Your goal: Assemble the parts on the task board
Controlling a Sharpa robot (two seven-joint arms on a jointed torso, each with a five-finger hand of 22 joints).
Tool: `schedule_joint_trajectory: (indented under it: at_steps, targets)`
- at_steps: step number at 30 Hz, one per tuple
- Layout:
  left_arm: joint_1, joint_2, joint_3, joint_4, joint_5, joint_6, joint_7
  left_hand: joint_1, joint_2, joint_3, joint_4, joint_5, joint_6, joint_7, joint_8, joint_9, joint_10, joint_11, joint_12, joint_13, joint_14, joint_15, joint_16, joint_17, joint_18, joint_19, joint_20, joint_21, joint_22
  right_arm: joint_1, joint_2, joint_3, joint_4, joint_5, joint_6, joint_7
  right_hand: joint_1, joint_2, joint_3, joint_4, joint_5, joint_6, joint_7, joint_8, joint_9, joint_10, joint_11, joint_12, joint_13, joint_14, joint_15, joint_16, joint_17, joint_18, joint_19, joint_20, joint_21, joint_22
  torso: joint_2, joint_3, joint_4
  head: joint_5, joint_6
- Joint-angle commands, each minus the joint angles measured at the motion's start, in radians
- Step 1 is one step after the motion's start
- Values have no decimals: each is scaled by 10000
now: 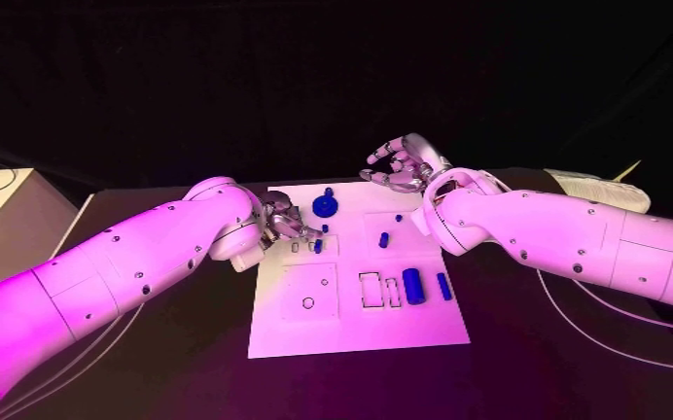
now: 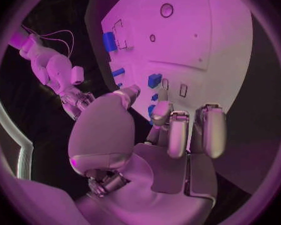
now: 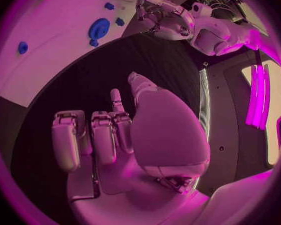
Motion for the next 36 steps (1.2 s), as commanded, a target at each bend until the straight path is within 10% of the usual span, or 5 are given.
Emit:
schedule_joint_trajectory:
  at_steps: [1, 36]
  targets:
    - [18, 116, -14, -133, -6, 448, 70, -46, 5, -55, -10, 19, -27, -82, 47, 33, -51, -59, -49, -22, 1059, -74, 33, 2634, -95, 15, -63, 53, 2, 3, 28, 5, -15, -173, 222, -110, -112, -23, 8, -7, 54, -75, -10, 2, 16, 628, 28, 31, 2292, 1044, 11, 43, 2633, -29, 715, 34, -37, 2009, 6, -5, 7, 87, -49]
    - [17, 685, -222, -969, 276, 559, 364, 337, 98, 77, -34, 40, -135, -117, 297, 413, -176, -92, -134, -99, 1059, -104, 33, 2634, -95, -2, -92, 51, 3, -7, 201, 5, -112, -229, 316, -246, -154, -5, 0, 0, 68, -118, 0, 2, 25, 623, 36, 29, 2289, 1043, 19, 42, 2629, -22, 704, 39, -60, 1987, -5, -1, 17, 97, -118]
